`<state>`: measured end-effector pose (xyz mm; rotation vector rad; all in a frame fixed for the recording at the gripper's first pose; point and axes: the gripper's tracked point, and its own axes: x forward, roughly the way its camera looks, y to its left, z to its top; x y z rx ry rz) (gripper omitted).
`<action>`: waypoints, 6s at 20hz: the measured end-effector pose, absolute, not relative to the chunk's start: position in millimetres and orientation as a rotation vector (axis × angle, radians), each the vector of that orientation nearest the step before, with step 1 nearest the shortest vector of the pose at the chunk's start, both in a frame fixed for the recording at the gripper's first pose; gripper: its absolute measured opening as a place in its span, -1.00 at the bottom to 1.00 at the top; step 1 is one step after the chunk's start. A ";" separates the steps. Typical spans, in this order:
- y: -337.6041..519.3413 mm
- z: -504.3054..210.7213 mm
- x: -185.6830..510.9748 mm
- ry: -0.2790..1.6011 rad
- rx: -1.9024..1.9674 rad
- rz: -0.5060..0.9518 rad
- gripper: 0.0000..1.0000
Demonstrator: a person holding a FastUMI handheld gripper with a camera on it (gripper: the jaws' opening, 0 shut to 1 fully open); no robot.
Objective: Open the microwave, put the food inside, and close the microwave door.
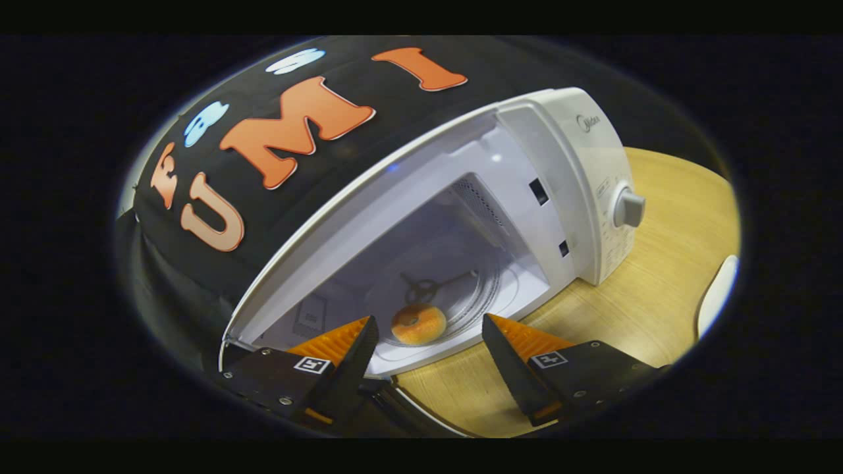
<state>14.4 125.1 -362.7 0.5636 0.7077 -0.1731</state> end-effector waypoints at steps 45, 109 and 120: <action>219.3 -323.5 -231.1 0.578 -0.209 -0.263 -0.98; 26.6 17.0 -68.0 0.046 -0.152 0.027 0.93; 14.8 35.5 -67.1 0.028 -0.189 0.013 0.95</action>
